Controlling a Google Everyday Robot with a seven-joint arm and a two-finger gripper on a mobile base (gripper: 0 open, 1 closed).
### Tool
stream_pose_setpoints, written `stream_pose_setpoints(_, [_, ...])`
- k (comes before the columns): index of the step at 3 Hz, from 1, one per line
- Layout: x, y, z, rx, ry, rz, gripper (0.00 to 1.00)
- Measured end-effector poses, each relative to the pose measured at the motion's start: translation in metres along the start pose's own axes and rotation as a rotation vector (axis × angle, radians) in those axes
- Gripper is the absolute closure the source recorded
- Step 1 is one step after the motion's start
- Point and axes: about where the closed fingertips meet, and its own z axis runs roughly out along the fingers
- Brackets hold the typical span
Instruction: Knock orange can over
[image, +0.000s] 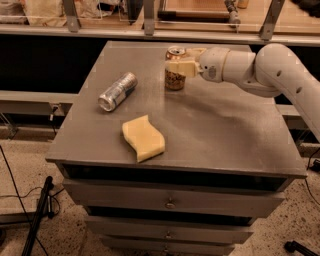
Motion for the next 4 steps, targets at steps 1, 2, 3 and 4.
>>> stream_pose_setpoints(1, [0.0,0.002,0.002,-0.005,0.0,0.0,0.67])
stream_pose_setpoints(2, [-0.002,0.001,0.002,0.001,0.024,-0.001,0.91])
stream_pose_setpoints(3, [-0.019,-0.004,-0.008,0.02,0.095,-0.032,1.0])
stream_pose_setpoints(4, [-0.066,-0.007,-0.015,0.032,0.242,-0.115,1.0])
